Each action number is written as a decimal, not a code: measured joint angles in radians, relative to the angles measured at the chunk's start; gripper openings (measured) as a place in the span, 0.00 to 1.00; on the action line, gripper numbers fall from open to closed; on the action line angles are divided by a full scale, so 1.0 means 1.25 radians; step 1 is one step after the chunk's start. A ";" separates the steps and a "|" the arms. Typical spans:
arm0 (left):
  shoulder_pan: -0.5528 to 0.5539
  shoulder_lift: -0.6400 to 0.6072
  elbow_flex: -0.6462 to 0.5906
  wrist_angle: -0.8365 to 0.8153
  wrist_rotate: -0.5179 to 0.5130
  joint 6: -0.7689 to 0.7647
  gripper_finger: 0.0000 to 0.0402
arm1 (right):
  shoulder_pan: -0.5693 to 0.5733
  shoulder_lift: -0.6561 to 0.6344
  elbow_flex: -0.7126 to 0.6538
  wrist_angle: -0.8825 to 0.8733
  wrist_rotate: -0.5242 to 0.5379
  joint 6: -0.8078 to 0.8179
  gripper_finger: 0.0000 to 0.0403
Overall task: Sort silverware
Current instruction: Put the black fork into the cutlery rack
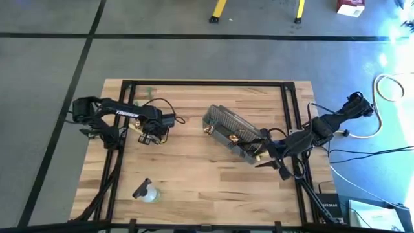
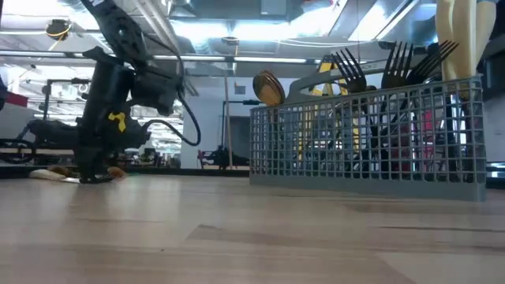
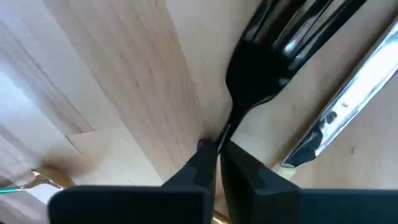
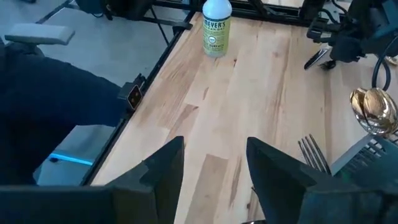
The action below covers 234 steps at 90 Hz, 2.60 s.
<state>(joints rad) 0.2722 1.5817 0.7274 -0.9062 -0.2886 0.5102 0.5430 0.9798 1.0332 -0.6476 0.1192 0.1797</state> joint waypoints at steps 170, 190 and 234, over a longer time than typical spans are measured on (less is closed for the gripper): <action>-0.499 -0.248 0.034 0.998 -0.153 -0.476 0.00 | 0.373 -0.052 -0.158 -0.470 0.143 1.037 0.02; -0.490 -0.055 0.076 1.369 -0.157 -0.313 0.00 | 0.473 -0.017 -0.333 -0.272 0.346 1.192 0.00; -0.423 0.274 0.460 1.382 -0.202 -0.172 0.00 | 0.419 0.171 -0.458 -0.156 0.576 1.350 0.00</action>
<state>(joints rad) -0.2563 1.9244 1.3020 0.8217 -0.5414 0.2954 1.0668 1.1941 0.4601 -0.8427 0.8387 1.8672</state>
